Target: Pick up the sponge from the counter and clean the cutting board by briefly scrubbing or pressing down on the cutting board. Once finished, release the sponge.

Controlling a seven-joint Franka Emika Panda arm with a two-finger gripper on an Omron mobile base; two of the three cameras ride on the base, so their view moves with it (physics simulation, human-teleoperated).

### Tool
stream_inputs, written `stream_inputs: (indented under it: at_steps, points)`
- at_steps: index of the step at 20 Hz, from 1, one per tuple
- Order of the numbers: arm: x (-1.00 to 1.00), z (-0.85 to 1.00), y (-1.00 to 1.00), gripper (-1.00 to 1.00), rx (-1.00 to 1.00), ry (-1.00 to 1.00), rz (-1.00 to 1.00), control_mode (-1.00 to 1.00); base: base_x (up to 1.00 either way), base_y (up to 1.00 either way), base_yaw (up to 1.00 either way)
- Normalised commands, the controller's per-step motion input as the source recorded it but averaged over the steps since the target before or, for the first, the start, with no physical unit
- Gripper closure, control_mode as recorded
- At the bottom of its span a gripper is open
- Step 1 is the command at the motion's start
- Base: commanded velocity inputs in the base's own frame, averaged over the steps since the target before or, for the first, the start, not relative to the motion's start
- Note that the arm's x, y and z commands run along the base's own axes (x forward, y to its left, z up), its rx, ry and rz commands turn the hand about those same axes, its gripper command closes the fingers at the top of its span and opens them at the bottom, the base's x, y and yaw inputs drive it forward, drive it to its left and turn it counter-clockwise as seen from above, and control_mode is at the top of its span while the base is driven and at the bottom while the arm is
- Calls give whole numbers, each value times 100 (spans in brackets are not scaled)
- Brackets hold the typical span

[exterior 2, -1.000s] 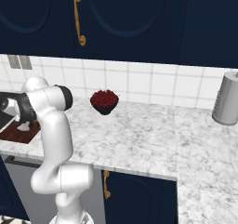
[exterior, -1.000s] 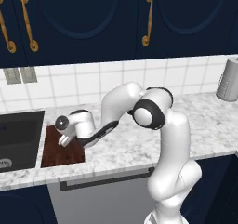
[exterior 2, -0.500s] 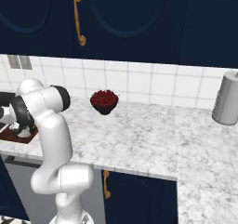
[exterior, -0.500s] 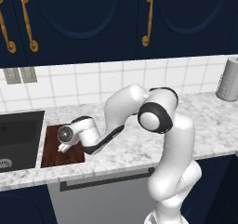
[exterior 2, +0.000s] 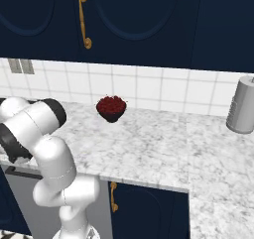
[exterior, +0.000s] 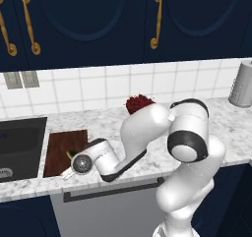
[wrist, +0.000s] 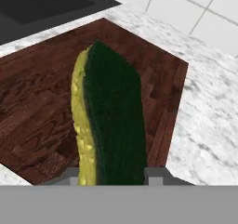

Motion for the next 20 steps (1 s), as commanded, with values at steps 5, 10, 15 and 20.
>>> stream_inputs:
  at_steps: [5, 10, 15, 20]
  points:
    - [-38, 2, 8, 100, 14, 0, 9, -100, 0, 0, 0]
    - [26, 27, 28, 100, 0, 6, 14, -100, 0, 0, 0]
    - [34, 40, 35, 100, -9, 7, 13, -100, 0, 0, 0]
    - [62, 13, 10, 100, -23, 6, 1, -100, 0, 0, 0]
